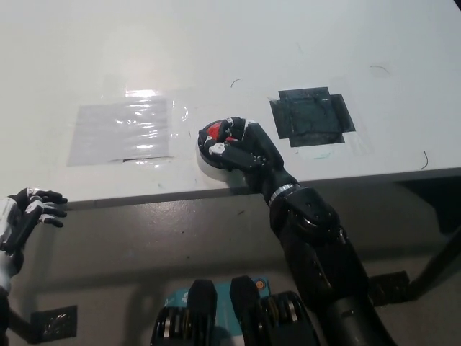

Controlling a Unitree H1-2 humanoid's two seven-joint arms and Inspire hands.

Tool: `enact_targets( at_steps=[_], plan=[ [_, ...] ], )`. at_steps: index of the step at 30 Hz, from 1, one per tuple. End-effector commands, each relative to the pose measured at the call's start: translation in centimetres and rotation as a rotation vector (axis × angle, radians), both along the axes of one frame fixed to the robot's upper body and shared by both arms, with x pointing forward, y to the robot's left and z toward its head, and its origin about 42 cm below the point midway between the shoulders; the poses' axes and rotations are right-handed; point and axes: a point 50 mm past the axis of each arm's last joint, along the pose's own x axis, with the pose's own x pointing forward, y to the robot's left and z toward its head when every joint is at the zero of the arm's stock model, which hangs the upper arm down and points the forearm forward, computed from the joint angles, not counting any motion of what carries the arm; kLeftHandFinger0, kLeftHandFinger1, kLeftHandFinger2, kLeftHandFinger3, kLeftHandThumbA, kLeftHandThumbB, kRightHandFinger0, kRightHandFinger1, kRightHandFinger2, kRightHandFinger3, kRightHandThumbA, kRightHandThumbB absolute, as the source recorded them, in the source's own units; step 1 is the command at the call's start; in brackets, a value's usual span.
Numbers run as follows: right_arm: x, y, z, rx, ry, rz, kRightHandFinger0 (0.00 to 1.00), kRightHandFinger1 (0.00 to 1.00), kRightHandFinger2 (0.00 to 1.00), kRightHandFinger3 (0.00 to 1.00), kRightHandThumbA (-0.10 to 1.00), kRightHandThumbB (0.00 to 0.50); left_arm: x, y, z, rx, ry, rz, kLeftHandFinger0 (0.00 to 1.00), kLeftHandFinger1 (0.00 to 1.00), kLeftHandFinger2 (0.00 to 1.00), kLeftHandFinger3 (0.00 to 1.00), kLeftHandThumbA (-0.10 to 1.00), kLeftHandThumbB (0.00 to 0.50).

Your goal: The robot uses its right hand to make a fist and press the red button kept in the middle of the desk

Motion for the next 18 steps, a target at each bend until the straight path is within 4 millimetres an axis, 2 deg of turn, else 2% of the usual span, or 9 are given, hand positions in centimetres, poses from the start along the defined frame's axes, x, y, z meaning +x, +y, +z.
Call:
enact_targets(
  at_steps=[1,7,8,11,12,13,14,16,18],
  plan=[
    [-0.7,0.3,-1.7,0.000,0.097,0.035,0.00,0.00,0.22,0.22,0.60,0.040,0.5,0.9,1.6,0.020,-0.058,-0.016,0.42,0.43,0.48,0.45,0.57,0.023],
    [-0.2,0.7,-0.3,-0.002,0.052,0.050,0.00,0.00,0.22,0.24,0.62,0.018,0.0,0.8,1.2,0.014,-0.043,-0.011,0.40,0.41,0.46,0.45,0.56,0.020],
    [-0.2,0.7,-0.1,-0.001,0.045,0.051,0.00,0.01,0.26,0.29,0.67,0.071,0.0,0.8,1.2,0.012,-0.040,-0.008,0.38,0.40,0.45,0.44,0.56,0.032],
    [0.7,0.9,2.8,0.016,0.008,0.041,0.00,0.00,0.23,0.27,0.59,0.056,0.1,0.8,1.2,0.021,-0.047,-0.012,0.36,0.38,0.43,0.43,0.56,0.024],
    [1.1,0.8,4.6,0.037,-0.021,0.049,0.00,0.00,0.24,0.29,0.57,0.050,0.1,0.9,1.1,0.031,-0.037,-0.009,0.48,0.47,0.51,0.46,0.58,0.028],
    [1.2,0.8,5.2,0.051,-0.031,0.050,0.00,0.00,0.24,0.29,0.56,0.050,0.0,0.9,1.0,0.038,-0.034,-0.011,0.50,0.48,0.52,0.47,0.59,0.025],
    [1.7,0.7,7.3,0.065,-0.079,0.062,0.00,0.00,0.23,0.27,0.57,0.066,-0.2,1.0,1.0,0.039,-0.027,-0.012,0.47,0.46,0.51,0.46,0.59,0.008],
    [2.0,0.5,9.0,0.073,-0.096,0.057,0.00,0.00,0.24,0.27,0.57,0.078,-0.3,1.0,1.0,0.034,-0.024,-0.006,0.41,0.41,0.48,0.45,0.59,0.033],
    [1.9,0.0,11.7,0.069,-0.160,0.061,0.00,0.00,0.27,0.28,0.60,0.077,-0.7,1.1,0.8,0.028,-0.018,-0.007,0.42,0.42,0.48,0.45,0.58,0.024]
  ],
)
